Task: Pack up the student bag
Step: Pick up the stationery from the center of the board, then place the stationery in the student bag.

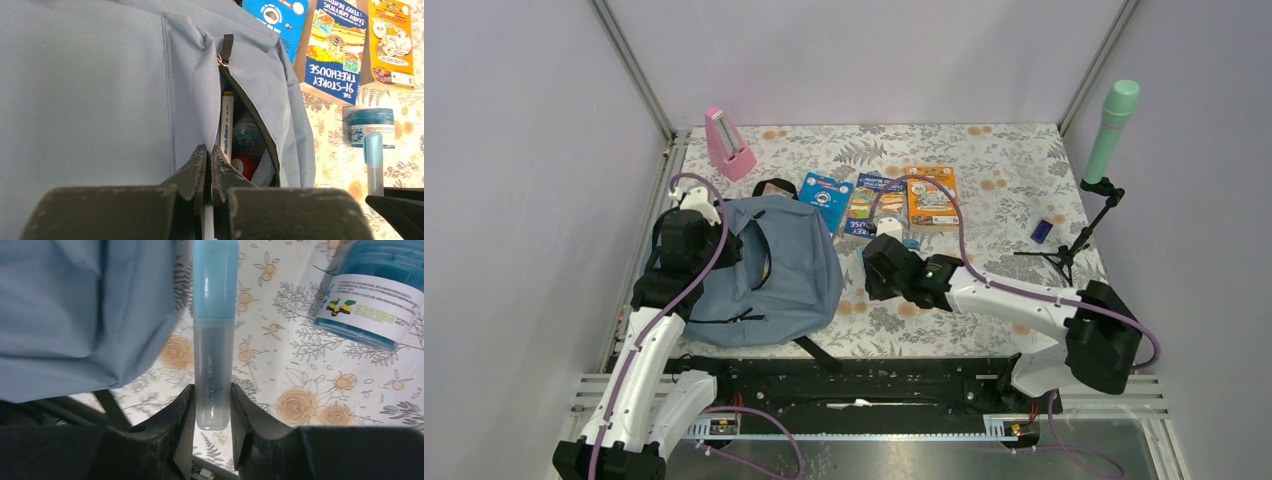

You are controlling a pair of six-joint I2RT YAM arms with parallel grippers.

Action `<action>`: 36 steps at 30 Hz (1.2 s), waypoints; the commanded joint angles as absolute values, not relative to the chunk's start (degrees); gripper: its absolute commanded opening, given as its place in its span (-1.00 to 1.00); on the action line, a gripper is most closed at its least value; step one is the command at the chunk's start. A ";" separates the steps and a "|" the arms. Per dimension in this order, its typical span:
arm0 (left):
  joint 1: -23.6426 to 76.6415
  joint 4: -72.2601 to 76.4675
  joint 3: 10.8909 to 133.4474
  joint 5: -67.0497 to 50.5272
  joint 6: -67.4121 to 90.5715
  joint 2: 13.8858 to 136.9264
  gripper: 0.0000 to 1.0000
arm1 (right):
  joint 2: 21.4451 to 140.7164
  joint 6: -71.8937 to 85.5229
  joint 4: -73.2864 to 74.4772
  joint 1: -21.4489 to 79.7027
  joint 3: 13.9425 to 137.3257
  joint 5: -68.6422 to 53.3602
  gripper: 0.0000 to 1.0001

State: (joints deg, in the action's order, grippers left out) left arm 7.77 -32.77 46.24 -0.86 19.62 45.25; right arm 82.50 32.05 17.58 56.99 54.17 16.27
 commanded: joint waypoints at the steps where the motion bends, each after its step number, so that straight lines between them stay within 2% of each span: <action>1: 8.13 -22.46 46.06 -6.71 22.48 45.27 -1.00 | 78.76 34.90 18.79 57.30 57.62 9.42 -1.00; 8: 8.53 -21.09 45.73 -9.26 22.42 45.25 -1.00 | 81.12 42.04 20.92 58.10 67.09 -6.35 -1.00; 12: 8.53 -21.09 45.29 -9.52 22.34 44.80 -1.00 | 84.23 50.82 15.76 58.54 69.40 -16.76 -1.00; 16: 8.53 -21.07 45.26 -10.20 22.41 45.07 -1.00 | 87.14 55.33 12.38 59.59 72.30 -22.11 -1.00; 23: 8.53 -21.09 45.20 -10.67 22.32 45.20 -1.00 | 91.98 56.78 12.78 60.71 77.75 -27.48 -1.00; 29: 8.48 -20.96 45.12 -10.99 22.32 45.01 -1.00 | 94.08 60.65 13.08 60.81 78.95 -20.97 -1.00; 36: 8.53 -20.98 45.13 -11.73 22.41 45.27 -1.00 | 99.69 66.12 10.48 60.82 84.27 -19.10 -1.00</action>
